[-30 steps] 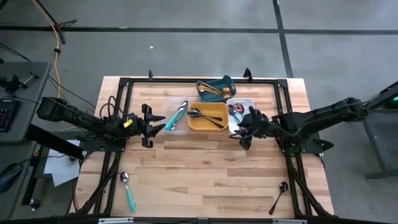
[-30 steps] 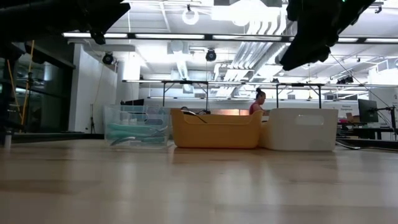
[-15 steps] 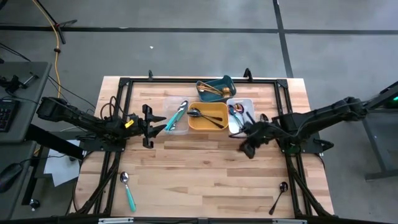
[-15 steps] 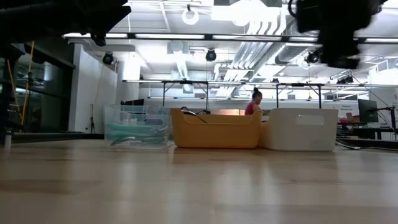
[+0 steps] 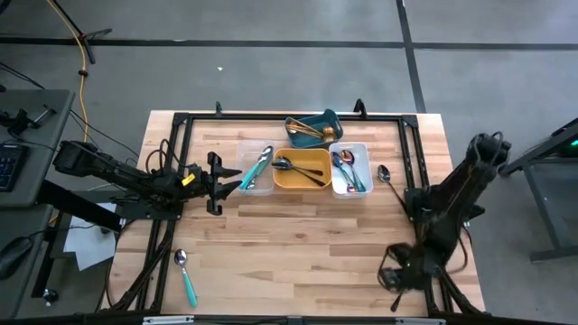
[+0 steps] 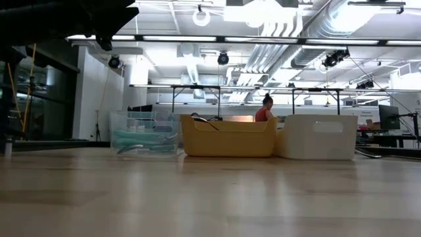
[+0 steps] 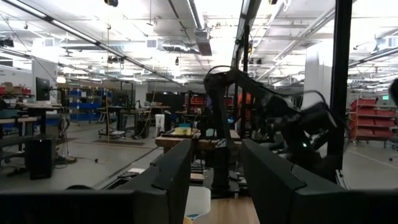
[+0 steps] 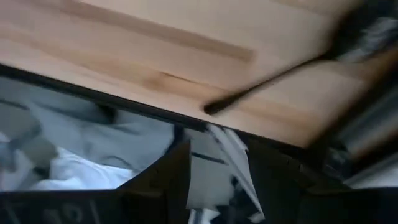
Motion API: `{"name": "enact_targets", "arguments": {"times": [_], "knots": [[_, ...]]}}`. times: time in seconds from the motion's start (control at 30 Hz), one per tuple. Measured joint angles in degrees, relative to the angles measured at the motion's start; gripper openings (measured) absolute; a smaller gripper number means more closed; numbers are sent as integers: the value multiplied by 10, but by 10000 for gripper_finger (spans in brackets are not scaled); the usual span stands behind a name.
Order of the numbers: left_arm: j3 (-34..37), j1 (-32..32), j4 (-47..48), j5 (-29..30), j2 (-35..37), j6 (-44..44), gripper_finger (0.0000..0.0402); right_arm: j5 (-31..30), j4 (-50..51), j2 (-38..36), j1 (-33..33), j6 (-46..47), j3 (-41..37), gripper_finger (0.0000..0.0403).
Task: Sort silverware by color (type)
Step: Put the silver spoon into the orange bin
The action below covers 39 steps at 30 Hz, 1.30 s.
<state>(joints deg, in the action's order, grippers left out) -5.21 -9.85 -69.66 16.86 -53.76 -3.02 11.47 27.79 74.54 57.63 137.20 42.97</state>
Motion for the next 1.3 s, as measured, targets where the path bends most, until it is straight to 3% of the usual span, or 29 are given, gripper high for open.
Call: {"name": "enact_targets", "arguments": {"times": [0.2,0.47,0.73,1.07,1.3], "knots": [[0,0,-2,0,0,0,134,40,-27,100,-8,6,14,154],[0,0,-2,0,0,-1,133,128,8,173,-19,-95,49,154],[0,0,-3,0,0,-2,134,116,38,195,-8,-103,53,154],[0,0,-2,0,0,-1,134,35,45,194,-14,-185,50,154],[0,0,-3,0,0,-1,134,24,43,194,-41,-263,51,154]]}}
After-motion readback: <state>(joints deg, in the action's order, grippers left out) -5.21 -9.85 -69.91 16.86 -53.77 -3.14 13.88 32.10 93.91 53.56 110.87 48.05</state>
